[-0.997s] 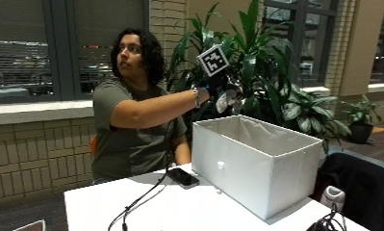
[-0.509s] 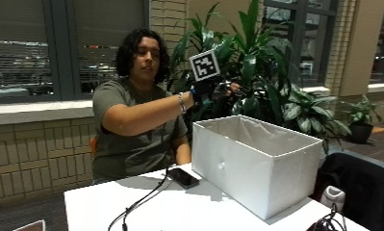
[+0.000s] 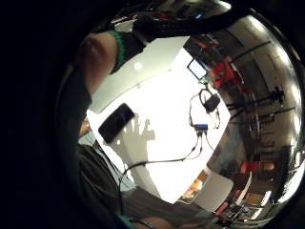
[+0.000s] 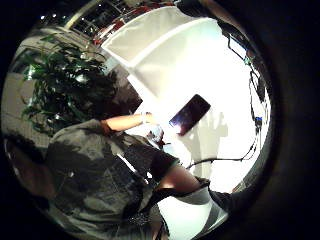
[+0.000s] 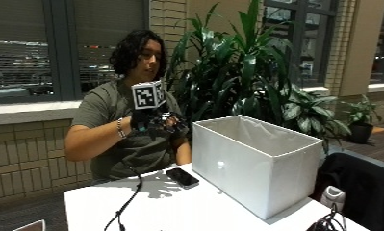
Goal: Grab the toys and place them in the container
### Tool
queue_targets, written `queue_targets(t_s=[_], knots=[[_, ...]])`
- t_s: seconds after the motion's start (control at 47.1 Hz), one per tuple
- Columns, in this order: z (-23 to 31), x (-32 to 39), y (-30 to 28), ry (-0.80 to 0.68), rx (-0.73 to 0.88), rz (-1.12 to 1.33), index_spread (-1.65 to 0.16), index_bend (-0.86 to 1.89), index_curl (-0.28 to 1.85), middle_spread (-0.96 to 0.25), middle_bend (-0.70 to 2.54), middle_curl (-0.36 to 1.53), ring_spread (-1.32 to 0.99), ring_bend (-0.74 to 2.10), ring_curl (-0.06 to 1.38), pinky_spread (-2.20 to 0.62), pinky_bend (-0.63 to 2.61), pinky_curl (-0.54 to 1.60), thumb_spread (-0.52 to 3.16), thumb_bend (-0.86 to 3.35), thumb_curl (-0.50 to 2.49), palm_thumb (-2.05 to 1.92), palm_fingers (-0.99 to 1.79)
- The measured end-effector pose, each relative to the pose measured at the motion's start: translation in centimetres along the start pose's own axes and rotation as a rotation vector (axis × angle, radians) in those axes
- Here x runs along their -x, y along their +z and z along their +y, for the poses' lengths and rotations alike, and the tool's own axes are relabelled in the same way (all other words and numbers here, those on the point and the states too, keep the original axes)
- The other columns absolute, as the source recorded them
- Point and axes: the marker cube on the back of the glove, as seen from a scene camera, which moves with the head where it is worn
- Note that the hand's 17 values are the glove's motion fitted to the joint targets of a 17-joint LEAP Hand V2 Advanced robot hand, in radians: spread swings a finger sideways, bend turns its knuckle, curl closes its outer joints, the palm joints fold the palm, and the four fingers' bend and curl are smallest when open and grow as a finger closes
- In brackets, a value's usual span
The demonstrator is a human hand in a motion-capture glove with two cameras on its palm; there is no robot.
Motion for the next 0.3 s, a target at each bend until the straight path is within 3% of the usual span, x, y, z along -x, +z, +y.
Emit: queue_targets(t_s=[0.297], knots=[[5.0, -1.7, 1.9, 0.093, 0.022, -0.007, -0.39, 0.19, 0.40, -0.16, 0.35, 0.44, -0.27, 0.73, 0.35, 0.03, 0.80, 0.34, 0.83, -0.10, 0.26, -0.13, 0.03]])
